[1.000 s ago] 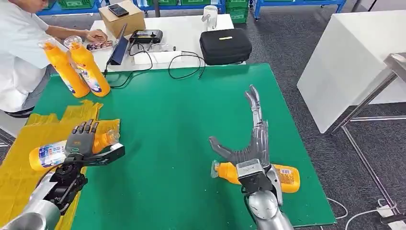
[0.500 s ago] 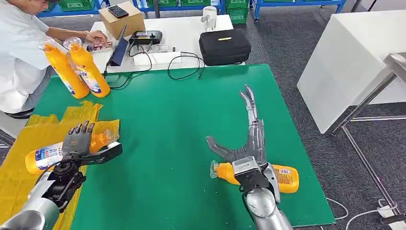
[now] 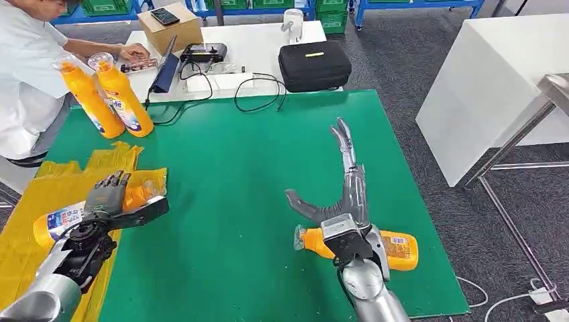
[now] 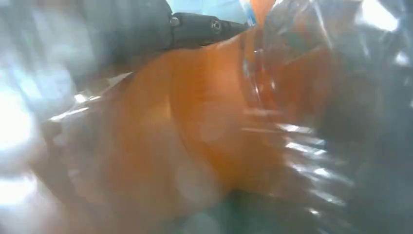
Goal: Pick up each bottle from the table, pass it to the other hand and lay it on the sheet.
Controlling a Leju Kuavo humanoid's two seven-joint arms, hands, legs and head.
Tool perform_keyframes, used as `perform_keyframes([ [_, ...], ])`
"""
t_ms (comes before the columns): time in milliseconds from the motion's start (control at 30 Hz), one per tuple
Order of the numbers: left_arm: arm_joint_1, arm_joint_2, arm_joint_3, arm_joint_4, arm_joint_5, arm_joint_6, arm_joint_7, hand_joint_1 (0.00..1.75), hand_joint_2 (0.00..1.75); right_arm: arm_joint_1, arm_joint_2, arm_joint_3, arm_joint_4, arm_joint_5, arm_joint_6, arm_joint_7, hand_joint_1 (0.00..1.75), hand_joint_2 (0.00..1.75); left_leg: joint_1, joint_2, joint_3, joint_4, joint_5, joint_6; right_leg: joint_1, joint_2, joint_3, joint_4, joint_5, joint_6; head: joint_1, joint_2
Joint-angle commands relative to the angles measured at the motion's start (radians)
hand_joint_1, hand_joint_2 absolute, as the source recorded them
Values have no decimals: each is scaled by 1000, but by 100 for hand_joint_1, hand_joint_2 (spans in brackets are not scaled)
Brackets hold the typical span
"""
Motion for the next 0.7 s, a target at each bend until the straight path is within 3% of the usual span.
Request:
perform_keyframes([
  [33, 113, -49, 61, 68, 19, 71, -50, 0, 175, -25, -9, -2, 64, -2, -3, 3, 0, 175, 0, 7, -2, -3, 1, 0, 0, 7, -4, -3, 4, 1, 0, 0],
  [233, 92, -82, 93, 26, 65, 149, -149, 0, 175, -7, -14, -13, 49, -1, -8, 3, 0, 175, -1, 1, -2, -1, 1, 0, -1, 1, -4, -2, 2, 1, 0, 0],
  [433, 95, -155, 127, -132, 165, 393, -234, 0, 175, 32, -12, -34, 18, 11, -15, 11, 0, 175, 1, -5, -9, 1, 3, 1, 0, -5, -9, -2, 2, 2, 0, 0],
  [533, 121, -186, 112, -260, 239, 418, -256, 0, 175, 49, -9, -45, 4, 19, -19, 16, 0, 175, 0, -8, -13, 3, 4, 1, 0, -8, -13, -1, 1, 1, 1, 0],
  [700, 229, -233, 61, -602, 524, 338, -370, 0, 175, 72, -7, -59, -19, 35, -21, 25, 0, 175, 0, -5, -20, 4, 4, 1, -1, -5, -20, 0, 1, 2, 0, 0],
])
